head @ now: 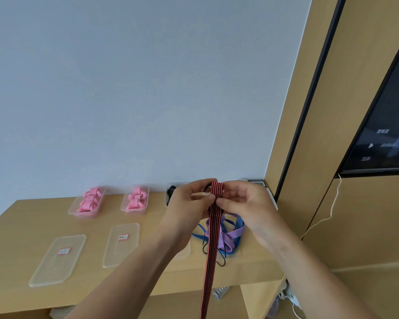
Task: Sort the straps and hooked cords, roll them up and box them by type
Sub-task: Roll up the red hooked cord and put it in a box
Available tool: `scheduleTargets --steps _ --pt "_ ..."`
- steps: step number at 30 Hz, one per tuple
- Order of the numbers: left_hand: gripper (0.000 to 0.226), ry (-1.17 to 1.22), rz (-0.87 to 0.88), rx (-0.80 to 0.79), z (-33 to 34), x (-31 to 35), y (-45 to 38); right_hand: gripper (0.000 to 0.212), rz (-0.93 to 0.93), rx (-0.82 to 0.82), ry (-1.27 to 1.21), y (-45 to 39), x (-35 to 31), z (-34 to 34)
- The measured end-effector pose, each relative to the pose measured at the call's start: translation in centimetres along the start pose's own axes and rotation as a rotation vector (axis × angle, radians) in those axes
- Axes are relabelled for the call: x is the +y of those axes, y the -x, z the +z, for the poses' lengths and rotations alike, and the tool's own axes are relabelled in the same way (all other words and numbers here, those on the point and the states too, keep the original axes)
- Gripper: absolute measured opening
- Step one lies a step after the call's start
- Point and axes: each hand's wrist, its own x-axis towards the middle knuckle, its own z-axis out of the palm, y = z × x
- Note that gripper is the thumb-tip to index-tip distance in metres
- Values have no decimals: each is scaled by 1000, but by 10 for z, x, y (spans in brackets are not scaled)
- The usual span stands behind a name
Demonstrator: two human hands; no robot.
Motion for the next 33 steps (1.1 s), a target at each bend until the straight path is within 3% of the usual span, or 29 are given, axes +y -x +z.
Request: scheduleTargets --steps 5,9,13,21,28,33 --pt "18 -72 -61 -52 -1 -4 1 23 56 -10 -76 -2 -7 -6" --pt "38 -162 -164 -80 -1 -9 6 24 24 66 -124 -6 -10 -10" --pt "35 -84 -180 -113 3 -8 14 29 -46 122 -74 -5 -7 -9" --pt "48 53 -247 -121 4 -5 12 31 -243 174 -7 5 -1 -6" --pt "37 169 -321 -39 -2 -8 0 37 -410 200 96 16 13 1" --pt "31 198 -271 -81 -8 -6 -4 29 -602 177 236 15 29 4"
